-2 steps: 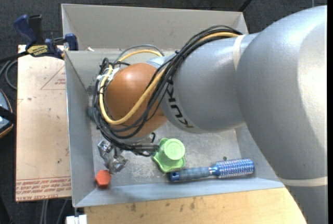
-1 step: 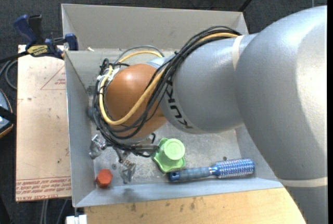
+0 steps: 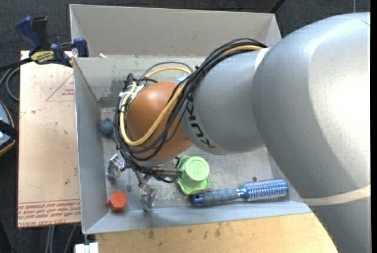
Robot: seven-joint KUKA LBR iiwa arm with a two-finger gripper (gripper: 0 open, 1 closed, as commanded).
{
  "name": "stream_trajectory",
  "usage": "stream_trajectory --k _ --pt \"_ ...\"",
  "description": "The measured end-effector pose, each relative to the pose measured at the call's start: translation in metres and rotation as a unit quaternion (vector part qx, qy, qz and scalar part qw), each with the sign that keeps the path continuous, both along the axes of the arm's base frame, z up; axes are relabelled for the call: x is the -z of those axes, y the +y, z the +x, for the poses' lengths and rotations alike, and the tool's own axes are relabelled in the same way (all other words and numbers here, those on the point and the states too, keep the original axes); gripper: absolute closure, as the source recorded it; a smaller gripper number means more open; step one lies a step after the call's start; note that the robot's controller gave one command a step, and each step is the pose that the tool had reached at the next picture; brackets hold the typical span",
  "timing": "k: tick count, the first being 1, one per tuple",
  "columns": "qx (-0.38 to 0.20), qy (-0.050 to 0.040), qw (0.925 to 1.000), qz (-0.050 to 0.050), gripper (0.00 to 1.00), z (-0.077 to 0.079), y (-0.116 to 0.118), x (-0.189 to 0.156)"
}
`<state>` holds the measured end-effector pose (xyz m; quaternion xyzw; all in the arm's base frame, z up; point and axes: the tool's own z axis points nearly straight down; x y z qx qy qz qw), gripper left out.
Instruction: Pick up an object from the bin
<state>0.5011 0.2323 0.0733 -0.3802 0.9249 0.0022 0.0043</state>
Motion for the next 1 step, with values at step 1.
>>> stream_trajectory --k 1 --pt "-0.033 -0.0033 0.9994 -0.005 0.00 -0.0053 0.0151 -0.0016"
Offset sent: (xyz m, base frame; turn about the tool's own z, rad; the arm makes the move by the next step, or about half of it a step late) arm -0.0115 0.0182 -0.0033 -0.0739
